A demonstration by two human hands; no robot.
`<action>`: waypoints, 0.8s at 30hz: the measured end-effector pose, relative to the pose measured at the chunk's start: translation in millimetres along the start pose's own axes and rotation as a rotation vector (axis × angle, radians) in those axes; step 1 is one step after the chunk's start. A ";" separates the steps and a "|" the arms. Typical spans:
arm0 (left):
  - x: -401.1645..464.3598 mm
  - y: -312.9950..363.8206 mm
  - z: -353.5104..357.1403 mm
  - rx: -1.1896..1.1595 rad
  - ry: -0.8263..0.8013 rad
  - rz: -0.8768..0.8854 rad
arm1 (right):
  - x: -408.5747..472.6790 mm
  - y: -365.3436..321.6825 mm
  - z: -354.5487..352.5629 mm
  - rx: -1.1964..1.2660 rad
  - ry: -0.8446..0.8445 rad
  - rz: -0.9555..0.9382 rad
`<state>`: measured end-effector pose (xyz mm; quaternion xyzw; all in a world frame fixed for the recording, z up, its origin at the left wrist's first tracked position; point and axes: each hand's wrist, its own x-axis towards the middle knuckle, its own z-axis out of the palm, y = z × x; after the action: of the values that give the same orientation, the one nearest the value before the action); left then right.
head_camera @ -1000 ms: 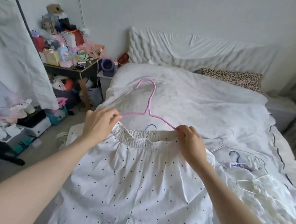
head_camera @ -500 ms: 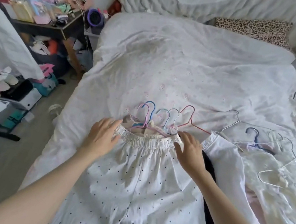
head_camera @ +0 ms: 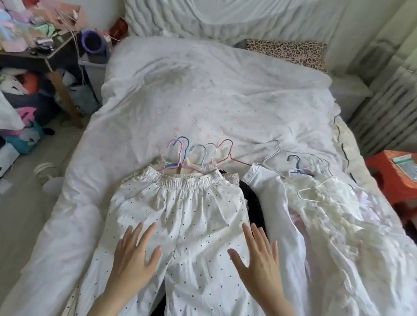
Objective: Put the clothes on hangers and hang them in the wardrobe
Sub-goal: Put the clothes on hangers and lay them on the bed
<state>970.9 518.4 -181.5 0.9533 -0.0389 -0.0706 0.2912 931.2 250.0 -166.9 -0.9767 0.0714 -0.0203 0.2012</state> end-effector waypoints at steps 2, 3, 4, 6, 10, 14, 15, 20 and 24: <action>-21.1 -0.5 0.5 0.004 -0.058 0.060 | -46.4 13.6 -10.7 0.011 0.064 0.097; -28.1 0.3 0.2 0.016 -0.081 0.102 | -68.7 19.4 -17.1 0.000 0.090 0.149; -34.6 2.5 -0.1 0.041 -0.110 0.152 | -93.5 24.7 -23.4 -0.013 0.110 0.211; -43.3 11.9 1.7 0.097 -0.162 0.282 | -144.2 33.2 -32.6 -0.025 0.165 0.335; -78.4 54.8 27.9 0.181 -0.254 0.597 | -248.7 36.7 -41.6 -0.041 0.241 0.550; -135.6 102.3 62.7 0.196 -0.443 0.763 | -344.6 44.1 -48.0 -0.031 0.283 0.796; -147.7 114.9 70.4 0.200 -0.474 0.808 | -366.7 49.6 -52.6 -0.040 0.307 0.850; -206.1 198.7 118.1 0.159 -0.551 1.128 | -475.7 73.7 -97.5 -0.125 0.460 1.086; -276.7 278.2 162.7 0.123 -0.592 1.381 | -553.2 92.3 -123.3 -0.198 0.588 1.210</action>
<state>663.0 230.7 -128.0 0.6679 -0.7082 -0.1228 0.1932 363.6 199.8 -96.3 -0.7325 0.6585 -0.1624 0.0589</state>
